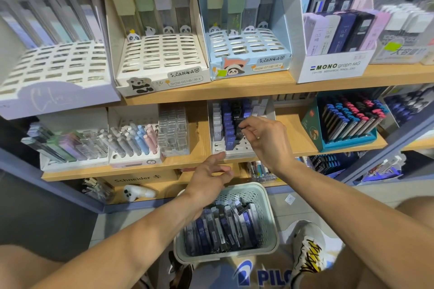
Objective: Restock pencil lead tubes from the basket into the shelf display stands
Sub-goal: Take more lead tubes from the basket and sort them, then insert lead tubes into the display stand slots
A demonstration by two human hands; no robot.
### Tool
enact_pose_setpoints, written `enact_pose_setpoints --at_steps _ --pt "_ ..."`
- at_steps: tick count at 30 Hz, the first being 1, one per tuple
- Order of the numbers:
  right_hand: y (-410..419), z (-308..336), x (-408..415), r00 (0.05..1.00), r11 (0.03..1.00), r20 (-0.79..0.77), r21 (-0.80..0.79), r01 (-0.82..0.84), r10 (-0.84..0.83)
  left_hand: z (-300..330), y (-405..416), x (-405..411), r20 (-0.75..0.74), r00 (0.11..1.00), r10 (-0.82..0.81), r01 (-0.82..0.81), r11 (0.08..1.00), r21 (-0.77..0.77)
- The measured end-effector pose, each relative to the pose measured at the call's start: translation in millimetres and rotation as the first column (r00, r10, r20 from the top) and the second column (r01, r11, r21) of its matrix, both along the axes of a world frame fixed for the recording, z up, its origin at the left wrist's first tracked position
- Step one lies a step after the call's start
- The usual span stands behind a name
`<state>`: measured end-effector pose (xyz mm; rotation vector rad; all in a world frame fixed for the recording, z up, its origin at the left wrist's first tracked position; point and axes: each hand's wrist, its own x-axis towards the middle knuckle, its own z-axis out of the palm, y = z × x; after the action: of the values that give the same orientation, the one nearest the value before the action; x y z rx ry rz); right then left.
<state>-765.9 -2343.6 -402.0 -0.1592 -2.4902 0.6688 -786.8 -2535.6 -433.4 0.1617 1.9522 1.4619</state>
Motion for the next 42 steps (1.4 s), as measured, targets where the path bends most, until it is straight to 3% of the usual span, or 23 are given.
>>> enact_pose_setpoints --at_steps 6,10,12,15,17,19,21,24,33,38,42 --pt "1 7 12 1.000 0.999 0.011 0.033 0.018 -0.018 -2 -7 -1 -0.062 0.996 -0.063 0.061 0.998 -0.026" --pt "-16 7 45 0.996 0.997 0.091 -0.076 -0.008 0.015 -11 -18 1 -0.131 0.980 -0.147 0.132 0.985 -0.115" --pt "-28 -7 66 0.976 0.997 0.209 -0.063 -0.055 0.067 -21 -28 4 -0.165 0.958 -0.234 0.197 0.957 -0.214" --pt "-43 -40 83 0.822 0.990 0.553 -0.104 -0.093 0.135 -41 -47 8 -0.143 0.935 -0.325 0.255 0.895 -0.365" --pt "-51 -70 84 0.689 0.987 0.715 -0.162 -0.001 0.118 -56 -59 10 -0.062 0.918 -0.392 0.316 0.817 -0.482" --pt "-61 -102 80 0.602 0.958 0.792 -0.244 0.154 0.105 -74 -69 9 0.019 0.920 -0.392 0.336 0.762 -0.553" --pt "-74 -131 77 0.531 0.923 0.841 -0.279 0.265 0.102 -99 -75 8 0.084 0.961 -0.264 0.266 0.797 -0.543" --pt "-93 -176 76 0.445 0.900 0.888 -0.286 0.329 0.119 -127 -75 14 -0.006 0.991 -0.136 0.106 0.797 -0.595" --pt "-123 -224 72 0.441 0.868 0.897 -0.195 0.457 -0.030 -161 -63 32 -0.098 0.973 -0.209 0.098 0.758 -0.644" --pt "-121 -230 73 0.450 0.854 0.893 -0.215 0.474 -0.024 -165 -53 30 -0.116 0.940 -0.320 0.162 0.720 -0.675" --pt "-115 -233 72 0.461 0.822 0.887 -0.271 0.501 0.011 -169 -53 31 -0.128 0.939 -0.318 0.153 0.723 -0.673"
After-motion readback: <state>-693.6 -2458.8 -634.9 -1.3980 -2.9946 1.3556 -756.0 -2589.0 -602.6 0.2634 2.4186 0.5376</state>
